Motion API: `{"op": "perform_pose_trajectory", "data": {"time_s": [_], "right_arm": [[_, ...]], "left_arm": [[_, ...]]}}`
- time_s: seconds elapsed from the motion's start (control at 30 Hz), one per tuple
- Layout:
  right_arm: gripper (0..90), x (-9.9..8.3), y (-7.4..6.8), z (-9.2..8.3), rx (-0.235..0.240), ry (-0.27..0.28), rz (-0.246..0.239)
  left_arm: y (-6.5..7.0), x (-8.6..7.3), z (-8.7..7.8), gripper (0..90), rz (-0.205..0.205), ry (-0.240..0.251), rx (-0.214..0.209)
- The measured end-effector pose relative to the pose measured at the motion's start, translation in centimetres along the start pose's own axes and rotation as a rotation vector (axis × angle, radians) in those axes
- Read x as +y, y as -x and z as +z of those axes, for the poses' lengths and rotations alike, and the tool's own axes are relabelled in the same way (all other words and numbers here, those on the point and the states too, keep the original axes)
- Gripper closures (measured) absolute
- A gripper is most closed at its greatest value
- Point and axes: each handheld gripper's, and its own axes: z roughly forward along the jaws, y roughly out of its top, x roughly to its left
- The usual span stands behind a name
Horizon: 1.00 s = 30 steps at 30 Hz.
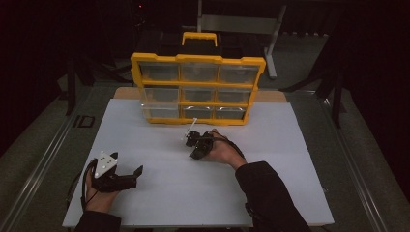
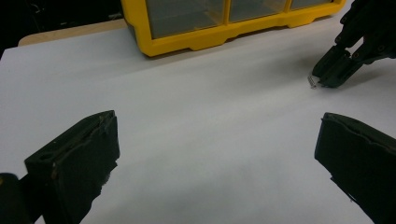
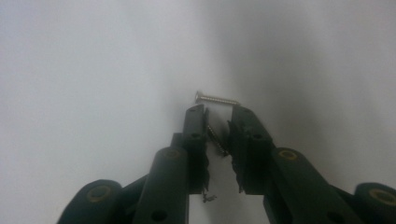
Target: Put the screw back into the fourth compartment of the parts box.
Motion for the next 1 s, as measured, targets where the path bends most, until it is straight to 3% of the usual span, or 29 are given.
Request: {"op": "perform_pose_trajectory", "data": {"time_s": [0.1,0.2,0.4,1.0], "right_arm": [[84.7,0.40,-0.44,0.04,-0.011,-0.034,-0.021],[87.0,0.48,-0.42,0.02,-0.004,-0.049,-0.011],[87.0,0.81,-0.65,0.02,-0.018,-0.093,-0.016],[86.6,0.45,-0.52,-0.14,-0.010,-0.102,-0.003]], "left_arm": [[-0.01,0.00,-0.03,0.7,-0.001,0.001,0.001],[-0.04,-0.01,-0.06,0.7,-0.004,0.002,0.002],[-0.03,-0.02,-0.05,0.6,-0.003,0.001,0.001],[-0.03,0.00,-0.08,0.6,0.000,0.003,0.002]]}}
